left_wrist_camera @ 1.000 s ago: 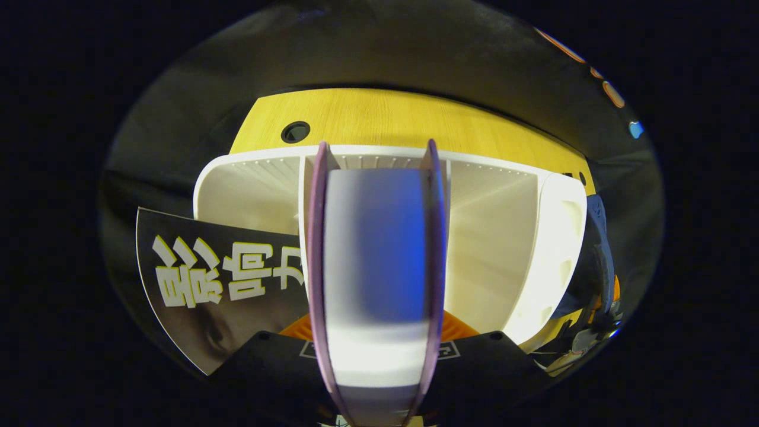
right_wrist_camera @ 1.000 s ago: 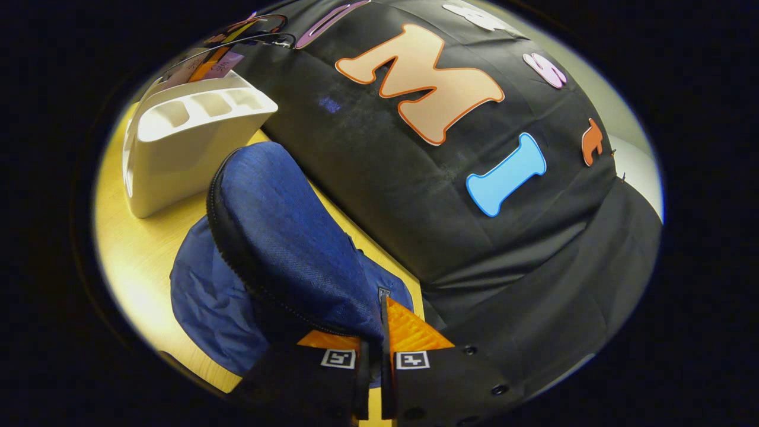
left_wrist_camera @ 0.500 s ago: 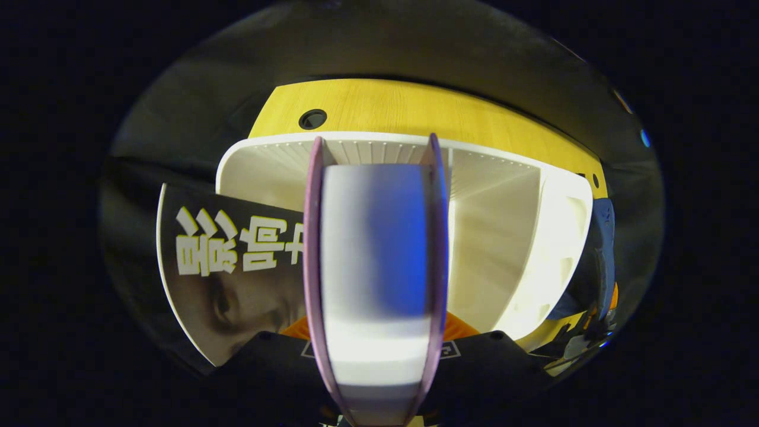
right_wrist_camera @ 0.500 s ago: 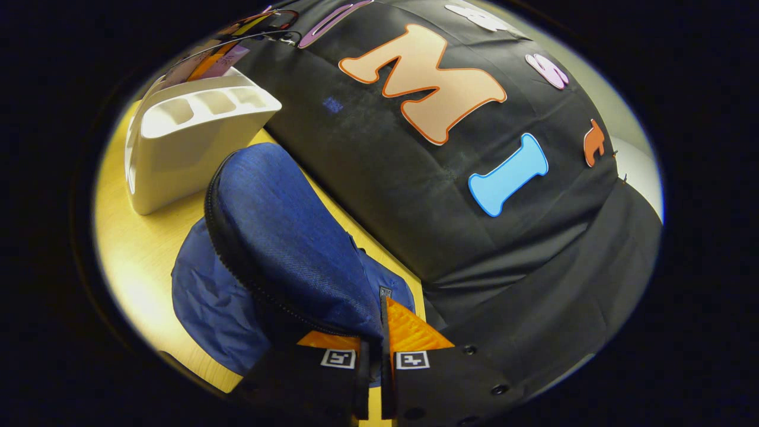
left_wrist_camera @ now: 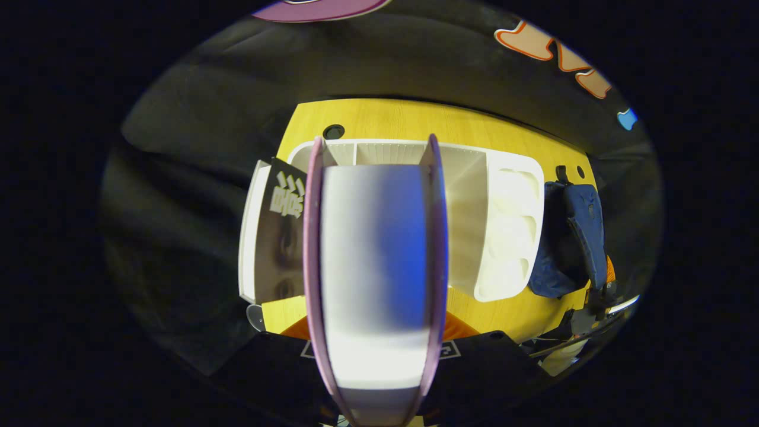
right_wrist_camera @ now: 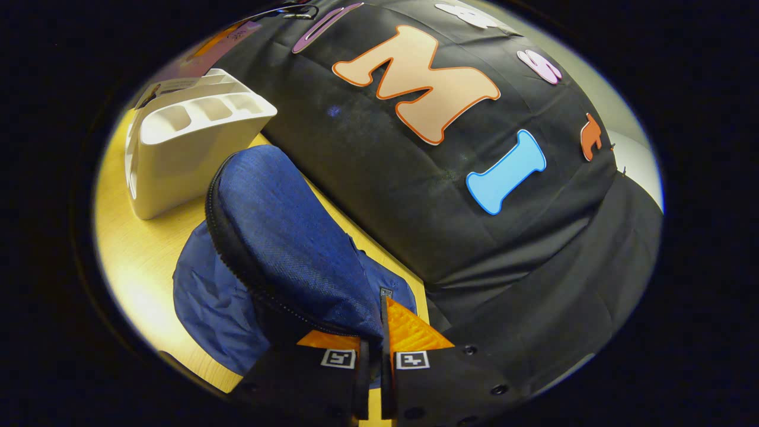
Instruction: Open the schoolbag, grab two books from the bookshelf and put them into the schoolbag.
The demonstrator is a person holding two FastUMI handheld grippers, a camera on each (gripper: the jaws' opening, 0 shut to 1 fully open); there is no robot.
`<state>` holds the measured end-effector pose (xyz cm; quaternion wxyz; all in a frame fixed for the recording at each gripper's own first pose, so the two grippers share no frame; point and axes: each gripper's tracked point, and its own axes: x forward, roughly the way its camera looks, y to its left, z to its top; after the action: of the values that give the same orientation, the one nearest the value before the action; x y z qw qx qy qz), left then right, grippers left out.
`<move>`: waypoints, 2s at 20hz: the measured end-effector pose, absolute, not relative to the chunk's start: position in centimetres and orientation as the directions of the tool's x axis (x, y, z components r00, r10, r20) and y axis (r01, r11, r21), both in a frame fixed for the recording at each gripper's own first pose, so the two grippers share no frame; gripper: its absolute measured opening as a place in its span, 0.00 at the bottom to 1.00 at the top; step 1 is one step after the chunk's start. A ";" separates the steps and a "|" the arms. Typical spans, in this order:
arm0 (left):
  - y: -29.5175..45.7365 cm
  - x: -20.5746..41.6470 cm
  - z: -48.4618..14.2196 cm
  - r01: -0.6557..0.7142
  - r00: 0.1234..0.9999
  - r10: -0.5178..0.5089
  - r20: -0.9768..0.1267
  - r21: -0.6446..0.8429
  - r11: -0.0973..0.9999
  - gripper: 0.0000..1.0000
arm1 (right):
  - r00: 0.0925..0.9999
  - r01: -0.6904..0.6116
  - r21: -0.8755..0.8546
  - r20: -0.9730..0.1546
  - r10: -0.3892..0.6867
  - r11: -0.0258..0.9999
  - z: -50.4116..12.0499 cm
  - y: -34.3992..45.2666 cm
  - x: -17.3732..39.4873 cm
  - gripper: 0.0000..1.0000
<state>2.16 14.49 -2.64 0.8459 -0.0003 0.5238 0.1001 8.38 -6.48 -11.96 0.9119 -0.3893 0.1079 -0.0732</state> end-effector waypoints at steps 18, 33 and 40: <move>-7.8 -4.3 -3.9 0.037 0.581 -0.296 -0.758 -0.339 0.940 0.40 | 0.969 0.071 -0.603 -0.148 -0.199 0.795 -11.2 -8.3 6.9 0.06; -21.1 8.2 -13.0 0.076 0.702 -0.464 -0.541 -0.591 0.803 0.40 | 0.984 0.004 -0.520 -0.151 -0.096 0.854 -10.3 -8.7 7.6 0.11; -25.5 12.8 -16.7 0.135 0.753 -0.515 -0.409 -0.670 0.730 0.40 | 0.993 -0.036 -0.508 -0.112 -0.025 0.860 -9.5 -8.1 8.0 0.11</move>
<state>12.79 -25.52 -16.67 0.8806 -0.3181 0.2987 -0.1845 8.04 -8.08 -9.50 0.9627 -0.2642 0.0572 0.0030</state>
